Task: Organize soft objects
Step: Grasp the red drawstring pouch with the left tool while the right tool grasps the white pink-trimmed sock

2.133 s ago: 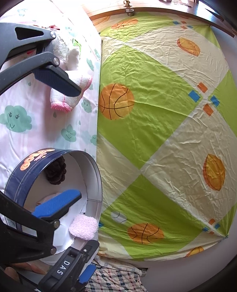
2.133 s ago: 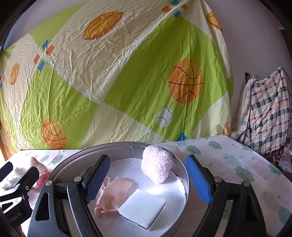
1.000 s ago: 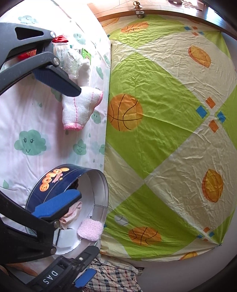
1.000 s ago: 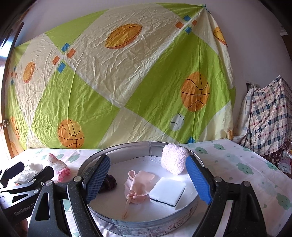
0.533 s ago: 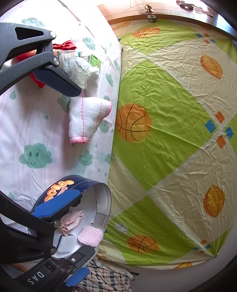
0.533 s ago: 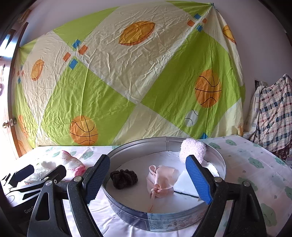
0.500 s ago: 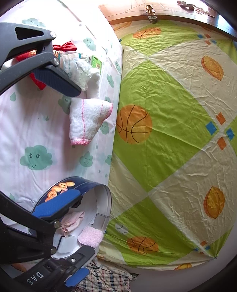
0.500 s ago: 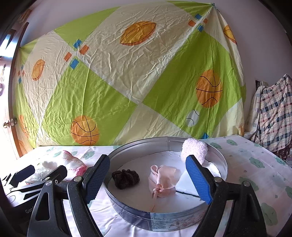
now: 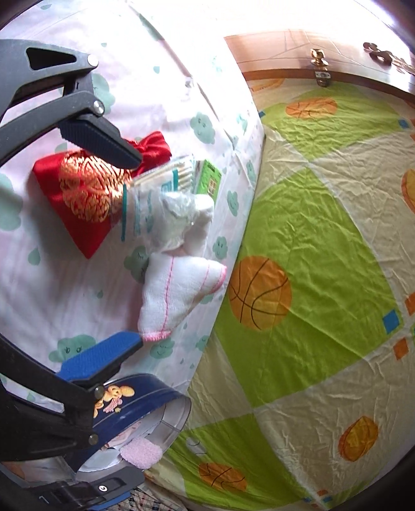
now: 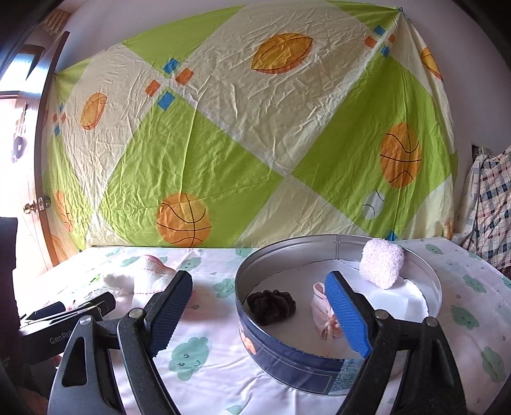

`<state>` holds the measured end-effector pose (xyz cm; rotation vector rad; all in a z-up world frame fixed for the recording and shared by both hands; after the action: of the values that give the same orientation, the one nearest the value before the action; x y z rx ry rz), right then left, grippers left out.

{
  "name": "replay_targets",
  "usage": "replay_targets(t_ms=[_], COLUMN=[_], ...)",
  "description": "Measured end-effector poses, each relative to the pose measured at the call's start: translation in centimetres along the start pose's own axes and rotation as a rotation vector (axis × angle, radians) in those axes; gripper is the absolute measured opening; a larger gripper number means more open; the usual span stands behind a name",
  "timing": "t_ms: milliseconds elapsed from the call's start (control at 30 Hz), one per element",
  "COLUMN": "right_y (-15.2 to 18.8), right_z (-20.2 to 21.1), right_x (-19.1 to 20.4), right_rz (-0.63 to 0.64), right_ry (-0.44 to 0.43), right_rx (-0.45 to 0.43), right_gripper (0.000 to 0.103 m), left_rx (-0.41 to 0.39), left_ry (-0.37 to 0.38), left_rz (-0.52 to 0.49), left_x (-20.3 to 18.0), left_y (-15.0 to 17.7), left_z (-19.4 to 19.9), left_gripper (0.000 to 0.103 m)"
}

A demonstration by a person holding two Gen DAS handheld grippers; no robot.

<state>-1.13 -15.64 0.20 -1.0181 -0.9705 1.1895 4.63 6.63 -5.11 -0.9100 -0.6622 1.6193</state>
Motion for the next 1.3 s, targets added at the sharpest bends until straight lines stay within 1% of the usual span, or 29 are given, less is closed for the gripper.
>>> replay_targets(t_ms=[100,200,267,300,333,400,467,567,633,733,800,833,900,1000,1067,1133,1300], right_y=[0.2,0.4,0.5,0.6,0.6,0.7,0.8,1.0,1.1,1.2,1.3,1.4,1.5,1.6,1.7,1.7,2.1], right_z=[-0.1,-0.2,-0.2,-0.2,-0.3,-0.3,-0.4,-0.5,-0.6,-0.9,-1.1,-1.2,-1.3,-1.6,-1.8,-2.1,-2.6], right_x=[1.1,2.4,3.1,3.5,3.8,4.3,4.7,5.0,5.1,5.3,5.5,5.6,5.8,6.2,6.5,6.8,8.0], right_rz=[0.001,0.011,0.019,0.022,0.024,0.032,0.037,0.037,0.035,0.027,0.026,0.028,0.033,0.038,0.040,0.040,0.053], right_ry=[-0.026,-0.049,-0.063,-0.070,-0.078,-0.089,-0.099,-0.110,-0.118,-0.132,-0.141,-0.143,-0.145,-0.152,-0.154,-0.156,-0.179], right_rx=[0.006,0.011,0.015,0.017,0.020,0.026,0.030,0.040,0.048,0.065,0.076,0.080,0.087,0.098,0.109,0.119,0.148], right_gripper=[0.087,0.087,0.087,0.087,0.087,0.087,0.087,0.087,0.087,0.087,0.087,0.087,0.087,0.087,0.087,0.087,0.087], left_rx=[0.063,0.147,0.210,0.227,0.216,0.237,0.241,0.258,0.275,0.287,0.293,0.296,0.302,0.308,0.313,0.311,0.263], left_ry=[-0.023,-0.047,-0.055,-0.048,-0.047,-0.059,-0.045,-0.024,0.005,0.032,0.043,0.048,0.062,0.105,0.130,0.143,0.158], left_rz=[0.074,0.146,0.176,0.183,0.171,0.152,0.143,0.098,0.049,0.004,-0.017,-0.027,-0.046,-0.036,-0.021,-0.001,0.025], left_x=[2.4,4.4,5.3,5.4,5.4,5.5,5.7,6.4,6.6,7.1,7.5,7.8,8.5,9.5,10.1,10.5,11.3], left_y=[0.4,1.2,2.0,2.2,2.0,2.2,2.2,2.1,2.1,2.0,2.0,2.0,2.1,2.3,2.3,2.2,1.5], left_z=[-0.8,-2.0,-2.9,-3.2,-3.0,-3.2,-3.2,-3.1,-3.0,-2.8,-2.7,-2.6,-2.4,-2.1,-2.0,-1.9,-0.9], left_gripper=[0.103,0.102,0.102,0.102,0.102,0.102,0.101,0.093,0.090,0.079,0.065,0.060,0.044,0.030,0.024,0.023,0.017])
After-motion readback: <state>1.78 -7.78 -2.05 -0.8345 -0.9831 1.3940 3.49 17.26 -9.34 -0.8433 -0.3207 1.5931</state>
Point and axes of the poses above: each gripper's, at about its wrist camera, not at the fingertips, and z roughly against the way its jaws point, x to its left, y to its underside, the point moved 7 cm from there along -z, roughly the way its jaws point, and after that the axes turned 1 degree about -z, right-handed, at the moved point
